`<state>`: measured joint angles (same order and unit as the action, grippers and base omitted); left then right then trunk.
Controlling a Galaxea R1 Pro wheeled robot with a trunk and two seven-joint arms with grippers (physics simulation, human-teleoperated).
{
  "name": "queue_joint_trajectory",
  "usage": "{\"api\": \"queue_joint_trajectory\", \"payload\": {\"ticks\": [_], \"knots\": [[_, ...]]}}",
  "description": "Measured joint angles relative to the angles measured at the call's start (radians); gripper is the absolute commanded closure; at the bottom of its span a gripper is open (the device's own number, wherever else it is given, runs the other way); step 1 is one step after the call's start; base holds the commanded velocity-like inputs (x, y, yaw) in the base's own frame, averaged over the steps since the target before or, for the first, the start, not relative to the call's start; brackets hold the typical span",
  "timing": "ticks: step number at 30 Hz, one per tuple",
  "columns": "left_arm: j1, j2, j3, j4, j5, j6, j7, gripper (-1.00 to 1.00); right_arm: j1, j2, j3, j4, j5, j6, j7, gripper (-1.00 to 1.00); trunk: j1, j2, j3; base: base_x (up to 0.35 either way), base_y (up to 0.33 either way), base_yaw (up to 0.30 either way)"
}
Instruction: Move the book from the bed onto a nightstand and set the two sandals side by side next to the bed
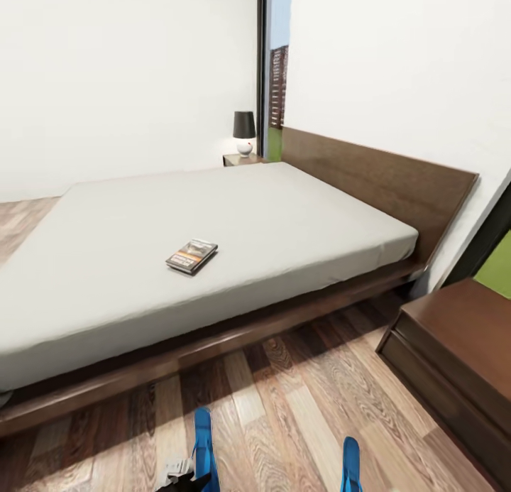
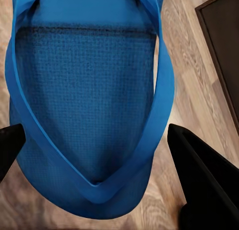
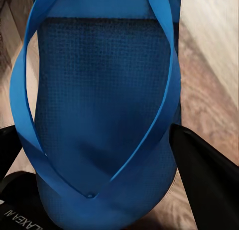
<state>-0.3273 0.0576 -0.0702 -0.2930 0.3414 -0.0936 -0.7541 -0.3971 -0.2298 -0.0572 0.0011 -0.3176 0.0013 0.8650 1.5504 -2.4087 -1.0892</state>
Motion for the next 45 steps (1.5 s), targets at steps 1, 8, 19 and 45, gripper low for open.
{"api": "queue_joint_trajectory", "payload": {"ticks": [1,8,19,45], "knots": [[0.000,0.000,0.000,0.000,0.000,0.000,0.000,1.00,0.000,0.000,0.000,0.000,0.000,0.000,0.000,1.00,0.000,0.000,0.000,0.000,0.000,0.275],[0.000,0.000,-0.001,0.000,-0.001,0.000,0.000,1.00,0.000,0.000,0.000,0.000,0.000,0.000,0.000,1.00,0.000,0.000,-0.004,0.000,0.000,0.274],[0.000,0.000,-0.001,0.000,-0.001,-0.001,0.000,1.00,0.000,0.000,0.000,0.000,0.000,0.000,0.000,1.00,0.000,0.000,-0.009,0.000,0.000,0.274],[0.000,0.000,0.001,0.000,0.000,0.000,0.000,1.00,0.000,0.000,0.000,0.000,-0.001,0.000,0.001,1.00,0.000,0.000,-0.020,0.000,0.000,0.249]]}}
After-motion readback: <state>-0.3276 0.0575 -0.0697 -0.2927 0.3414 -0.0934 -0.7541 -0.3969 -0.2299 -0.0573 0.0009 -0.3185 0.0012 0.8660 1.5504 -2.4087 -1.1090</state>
